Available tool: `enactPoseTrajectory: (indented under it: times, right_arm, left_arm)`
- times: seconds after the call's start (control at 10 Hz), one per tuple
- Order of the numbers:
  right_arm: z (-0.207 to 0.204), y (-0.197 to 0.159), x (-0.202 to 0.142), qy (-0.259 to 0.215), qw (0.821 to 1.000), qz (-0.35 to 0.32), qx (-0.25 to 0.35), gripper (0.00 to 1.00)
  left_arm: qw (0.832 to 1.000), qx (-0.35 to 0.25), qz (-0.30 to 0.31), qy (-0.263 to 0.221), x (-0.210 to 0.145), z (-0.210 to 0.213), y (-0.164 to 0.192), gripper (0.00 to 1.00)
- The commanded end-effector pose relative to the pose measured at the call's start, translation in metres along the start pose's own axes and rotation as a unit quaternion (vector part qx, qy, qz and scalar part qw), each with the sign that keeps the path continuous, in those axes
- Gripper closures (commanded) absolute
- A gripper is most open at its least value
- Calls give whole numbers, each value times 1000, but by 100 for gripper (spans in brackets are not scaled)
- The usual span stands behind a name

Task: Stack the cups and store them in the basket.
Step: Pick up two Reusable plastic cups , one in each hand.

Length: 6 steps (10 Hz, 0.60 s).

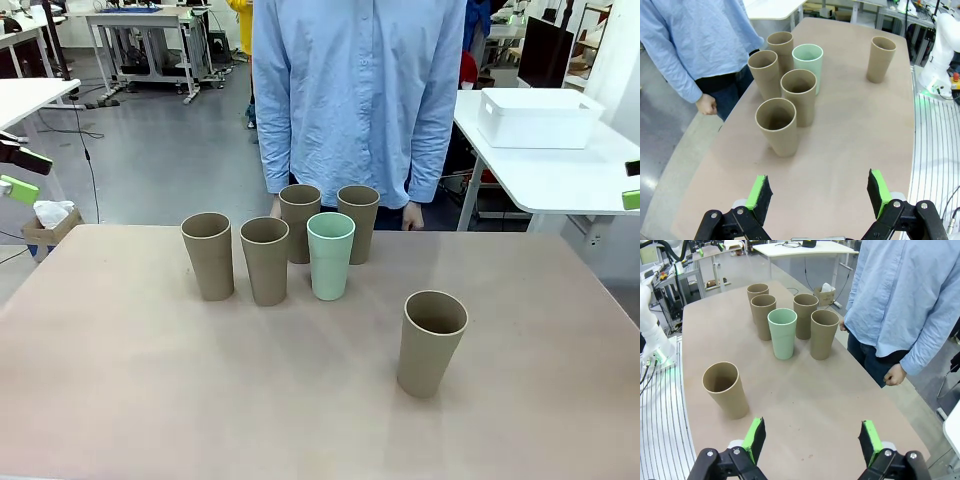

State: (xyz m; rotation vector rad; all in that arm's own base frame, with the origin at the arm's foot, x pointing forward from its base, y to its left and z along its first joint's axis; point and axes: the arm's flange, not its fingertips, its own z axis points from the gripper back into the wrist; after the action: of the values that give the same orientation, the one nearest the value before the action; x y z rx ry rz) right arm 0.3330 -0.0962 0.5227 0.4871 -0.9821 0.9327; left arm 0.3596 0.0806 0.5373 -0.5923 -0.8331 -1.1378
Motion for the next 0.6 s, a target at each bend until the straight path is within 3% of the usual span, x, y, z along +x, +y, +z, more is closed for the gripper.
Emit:
enactPoseTrajectory:
  times: [0.0, 0.1, 0.3, 0.5]
  right_arm:
    - [-1, -4, 2, -15, 1000, 11, 0, 0]
    - [0, 0, 0, 0, 1000, 0, 0, 0]
    - [-37, -3, 7, -43, 997, 42, 44, 0]
    - [-74, 9, -20, -84, 993, 42, 66, 0]
  left_arm:
    - [1000, -3, -7, -7, 0, 1, 0, 0]
    - [1000, 0, 0, 0, 0, 0, 0, 0]
    - [1000, 0, 2, -1, 12, -19, 44, 0]
    - [999, -31, -5, -14, -8, -46, 80, 0]
